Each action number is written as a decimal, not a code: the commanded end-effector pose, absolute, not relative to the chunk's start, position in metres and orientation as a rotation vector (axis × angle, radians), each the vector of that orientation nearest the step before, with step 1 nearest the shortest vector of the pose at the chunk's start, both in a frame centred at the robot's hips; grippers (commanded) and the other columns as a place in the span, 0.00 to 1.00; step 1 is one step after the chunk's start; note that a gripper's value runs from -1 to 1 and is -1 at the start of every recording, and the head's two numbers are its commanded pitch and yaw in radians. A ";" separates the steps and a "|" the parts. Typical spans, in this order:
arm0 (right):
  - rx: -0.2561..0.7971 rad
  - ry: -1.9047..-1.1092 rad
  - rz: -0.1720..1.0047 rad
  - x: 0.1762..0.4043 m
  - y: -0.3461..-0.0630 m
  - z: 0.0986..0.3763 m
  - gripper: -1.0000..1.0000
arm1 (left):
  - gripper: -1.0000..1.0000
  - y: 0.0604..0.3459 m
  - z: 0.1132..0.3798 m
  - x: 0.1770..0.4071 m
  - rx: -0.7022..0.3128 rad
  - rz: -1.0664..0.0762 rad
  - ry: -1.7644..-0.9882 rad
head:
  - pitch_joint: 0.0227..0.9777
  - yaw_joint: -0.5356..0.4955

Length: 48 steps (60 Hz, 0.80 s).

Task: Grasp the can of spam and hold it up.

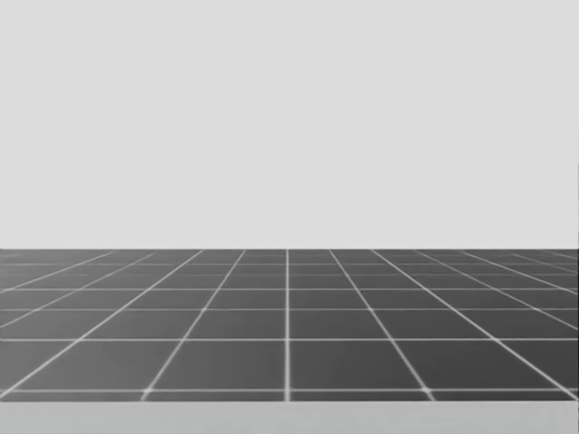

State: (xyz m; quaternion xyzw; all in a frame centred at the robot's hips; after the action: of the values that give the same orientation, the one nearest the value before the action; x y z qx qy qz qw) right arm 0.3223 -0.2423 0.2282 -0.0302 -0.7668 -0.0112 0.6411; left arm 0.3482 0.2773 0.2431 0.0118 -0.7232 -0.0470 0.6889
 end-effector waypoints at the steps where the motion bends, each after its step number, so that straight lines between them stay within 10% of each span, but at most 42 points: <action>1: -0.098 -1.770 -0.064 0.320 -0.241 0.229 0.00 | 0.00 0.277 0.242 0.348 0.030 -0.112 -1.617 | 0.05 0.51; 16: -0.063 -1.743 -0.057 0.321 -0.245 0.232 0.00 | 0.00 0.276 0.242 0.347 0.033 -0.118 -1.616 | 0.11 0.50; 48: -0.079 -1.721 -0.039 0.323 -0.244 0.231 0.00 | 0.00 0.273 0.239 0.348 0.046 -0.144 -1.616 | 0.62 0.50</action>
State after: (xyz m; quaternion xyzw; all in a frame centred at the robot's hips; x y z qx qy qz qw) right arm 0.3225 -0.2437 0.2311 -0.0343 -0.7597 -0.0180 0.6491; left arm 0.3480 0.2737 0.2396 0.0195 -0.7227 -0.0618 0.6881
